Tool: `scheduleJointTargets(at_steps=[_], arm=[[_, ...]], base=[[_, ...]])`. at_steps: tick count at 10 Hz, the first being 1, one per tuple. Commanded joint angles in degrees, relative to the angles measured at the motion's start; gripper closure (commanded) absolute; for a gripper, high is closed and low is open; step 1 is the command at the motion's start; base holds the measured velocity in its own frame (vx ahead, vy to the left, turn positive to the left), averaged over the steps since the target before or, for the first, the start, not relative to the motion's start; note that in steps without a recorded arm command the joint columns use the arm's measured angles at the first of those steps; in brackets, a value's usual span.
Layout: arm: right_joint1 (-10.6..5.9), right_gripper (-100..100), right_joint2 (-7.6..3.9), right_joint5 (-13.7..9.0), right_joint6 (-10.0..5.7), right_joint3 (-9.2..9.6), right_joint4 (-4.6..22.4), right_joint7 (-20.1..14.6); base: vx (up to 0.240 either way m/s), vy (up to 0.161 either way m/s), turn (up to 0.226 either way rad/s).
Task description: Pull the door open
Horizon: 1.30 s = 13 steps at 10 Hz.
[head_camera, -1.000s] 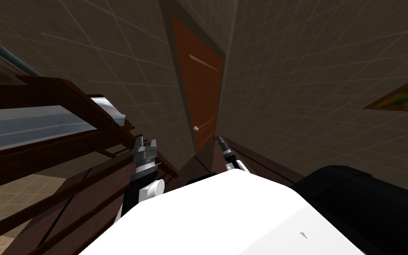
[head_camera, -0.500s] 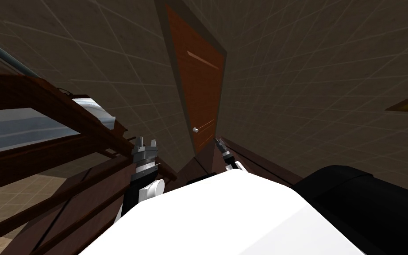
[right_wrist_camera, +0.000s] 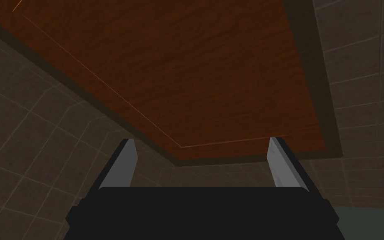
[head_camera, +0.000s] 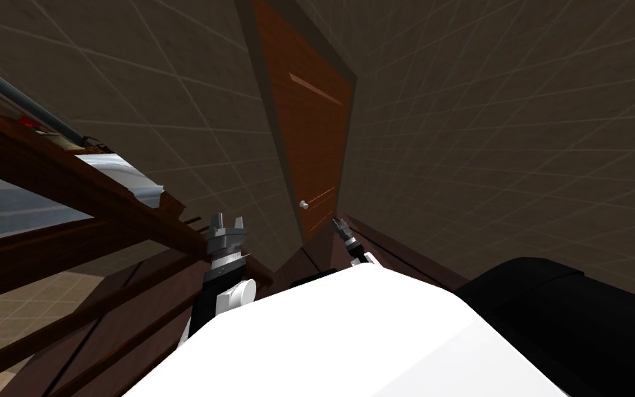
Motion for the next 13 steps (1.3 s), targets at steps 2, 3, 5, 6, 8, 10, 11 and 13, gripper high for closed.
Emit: scheduleJointTargets(at_steps=[2, 3, 5, 6, 8, 10, 11, 13], arm=[[-0.59, -100, -0.08, 1.61, -1.35, 0.10, 3.08, 3.08], [-0.85, -100, -0.12, 2.19, -1.80, 0.12, 4.21, 4.14], [-1.37, -100, -0.20, 3.32, -2.68, 0.16, 6.43, 6.23], [-1.63, -100, -0.23, 3.88, -3.12, 0.18, 7.55, 7.28], [-2.14, -100, -0.30, 5.00, -3.99, 0.21, 9.74, 9.34], [-2.60, -100, -0.35, 6.02, -4.79, 0.25, 11.76, 11.23], [-3.07, -100, -0.40, 7.04, -5.59, 0.28, 13.78, 13.12], [-3.50, -100, -0.44, 8.00, -6.34, 0.31, 15.68, 14.91]], base=[[0.099, -0.038, 0.043], [0.085, -0.041, 0.043], [0.101, -0.030, 0.044], [0.100, -0.016, 0.051], [0.106, -0.022, 0.048], [0.086, -0.011, 0.050], [0.129, -0.023, 0.092], [0.124, -0.008, 0.058]])
